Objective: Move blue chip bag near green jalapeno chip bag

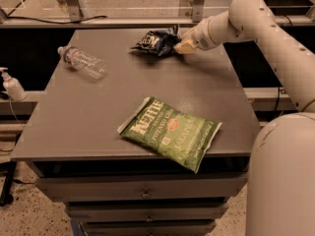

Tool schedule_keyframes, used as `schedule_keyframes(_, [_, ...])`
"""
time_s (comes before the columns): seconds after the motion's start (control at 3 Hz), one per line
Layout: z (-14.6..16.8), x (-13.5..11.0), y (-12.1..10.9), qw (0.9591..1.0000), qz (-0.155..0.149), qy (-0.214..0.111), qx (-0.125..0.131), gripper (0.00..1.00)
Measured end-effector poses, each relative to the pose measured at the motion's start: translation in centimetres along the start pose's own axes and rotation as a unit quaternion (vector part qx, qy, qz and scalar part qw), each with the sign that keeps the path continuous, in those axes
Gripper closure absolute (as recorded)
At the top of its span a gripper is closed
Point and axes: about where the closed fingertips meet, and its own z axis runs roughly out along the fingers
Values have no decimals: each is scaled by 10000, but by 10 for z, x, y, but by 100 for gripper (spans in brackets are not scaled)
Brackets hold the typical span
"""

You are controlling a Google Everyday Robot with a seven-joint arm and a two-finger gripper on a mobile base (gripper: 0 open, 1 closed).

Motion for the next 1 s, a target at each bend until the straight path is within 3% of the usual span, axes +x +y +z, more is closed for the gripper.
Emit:
schedule_keyframes(0.33, [-16, 5, 10, 10000, 12, 82, -16, 100])
schedule_keyframes(1.0, [-79, 7, 32, 9991, -196, 383, -28, 100])
